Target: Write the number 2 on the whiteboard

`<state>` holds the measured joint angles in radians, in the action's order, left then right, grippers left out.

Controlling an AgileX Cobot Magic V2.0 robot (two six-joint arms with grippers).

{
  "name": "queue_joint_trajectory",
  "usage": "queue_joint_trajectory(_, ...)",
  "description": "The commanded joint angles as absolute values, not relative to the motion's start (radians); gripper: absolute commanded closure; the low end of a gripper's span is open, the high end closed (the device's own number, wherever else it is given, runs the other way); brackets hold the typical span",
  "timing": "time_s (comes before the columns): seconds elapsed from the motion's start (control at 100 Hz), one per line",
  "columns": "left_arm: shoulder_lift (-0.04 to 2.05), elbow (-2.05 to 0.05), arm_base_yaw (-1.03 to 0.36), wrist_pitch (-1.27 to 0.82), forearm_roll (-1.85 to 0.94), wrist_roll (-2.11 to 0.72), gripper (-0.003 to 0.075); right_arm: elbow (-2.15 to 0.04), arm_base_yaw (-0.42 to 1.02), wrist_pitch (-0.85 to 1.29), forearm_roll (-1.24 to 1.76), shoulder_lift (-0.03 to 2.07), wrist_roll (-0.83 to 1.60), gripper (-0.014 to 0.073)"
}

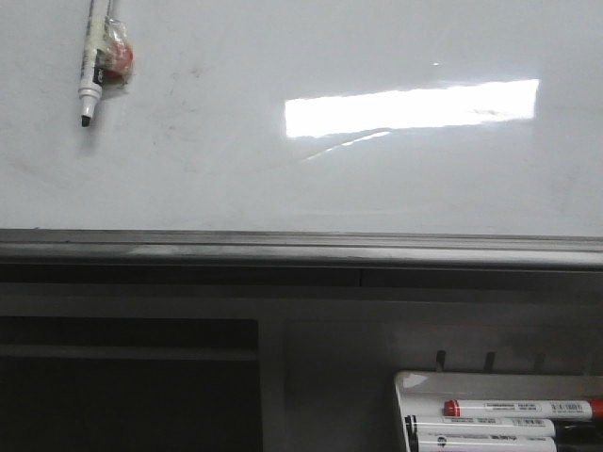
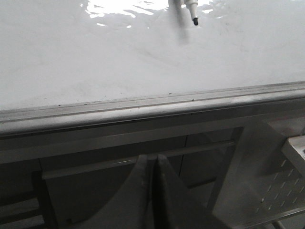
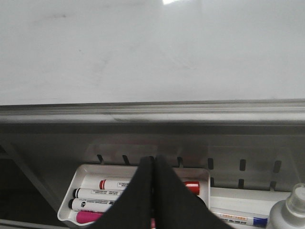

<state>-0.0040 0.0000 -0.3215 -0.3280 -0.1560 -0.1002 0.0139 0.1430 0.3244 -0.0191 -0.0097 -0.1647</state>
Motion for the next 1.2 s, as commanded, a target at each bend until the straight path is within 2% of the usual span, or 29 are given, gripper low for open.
queue_joint_trajectory(0.0, -0.030, 0.011, -0.322, -0.255, -0.167, -0.097, 0.0741, 0.038, 0.136, 0.292, -0.022, -0.030, -0.159, 0.0672)
queue_joint_trajectory(0.63, -0.030, 0.011, -0.322, -0.255, -0.167, -0.097, 0.0741, 0.038, 0.136, 0.283, -0.023, -0.030, -0.159, 0.0672)
queue_joint_trajectory(1.19, -0.030, 0.011, -0.322, -0.255, -0.062, -0.097, 0.0741, 0.038, 0.136, -0.148, 0.053, -0.030, -0.159, 0.0672)
